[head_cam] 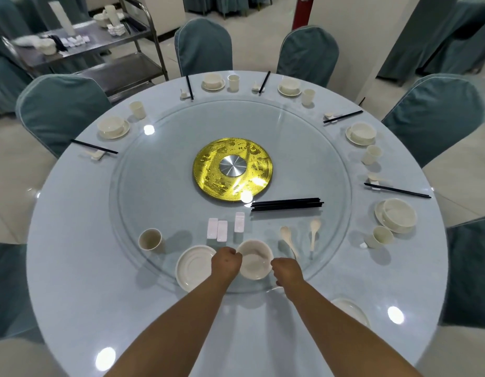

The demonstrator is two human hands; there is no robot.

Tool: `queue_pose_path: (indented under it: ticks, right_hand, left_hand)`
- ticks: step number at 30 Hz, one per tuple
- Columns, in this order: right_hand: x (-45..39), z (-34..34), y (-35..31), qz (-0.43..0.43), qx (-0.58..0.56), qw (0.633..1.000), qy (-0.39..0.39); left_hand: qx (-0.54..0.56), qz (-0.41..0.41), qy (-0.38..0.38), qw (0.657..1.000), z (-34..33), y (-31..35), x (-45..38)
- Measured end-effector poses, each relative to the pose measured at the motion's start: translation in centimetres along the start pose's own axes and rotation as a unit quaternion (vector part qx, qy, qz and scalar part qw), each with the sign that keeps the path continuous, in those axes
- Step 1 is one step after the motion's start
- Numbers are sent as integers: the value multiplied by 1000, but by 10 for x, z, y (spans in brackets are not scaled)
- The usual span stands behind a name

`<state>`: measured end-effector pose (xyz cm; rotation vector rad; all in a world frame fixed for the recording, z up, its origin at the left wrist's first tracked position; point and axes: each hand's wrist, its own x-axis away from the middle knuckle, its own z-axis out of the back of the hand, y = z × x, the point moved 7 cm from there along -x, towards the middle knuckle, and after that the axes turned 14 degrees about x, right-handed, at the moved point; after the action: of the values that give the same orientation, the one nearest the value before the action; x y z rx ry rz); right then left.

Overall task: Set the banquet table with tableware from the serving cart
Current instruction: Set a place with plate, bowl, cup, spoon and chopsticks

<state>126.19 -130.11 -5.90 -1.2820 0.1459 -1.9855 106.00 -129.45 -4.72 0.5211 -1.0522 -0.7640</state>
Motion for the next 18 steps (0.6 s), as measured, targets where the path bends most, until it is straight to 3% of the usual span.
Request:
queue_pose_path:
  ticks: [12, 18]
  right_hand:
    - [18, 37, 7, 68, -86, 992, 57]
    - [24, 77, 53, 41, -90, 990, 102]
  left_hand:
    - [75, -1, 1, 997, -8, 25, 25]
    - [88, -18, -49, 995, -57, 39, 52]
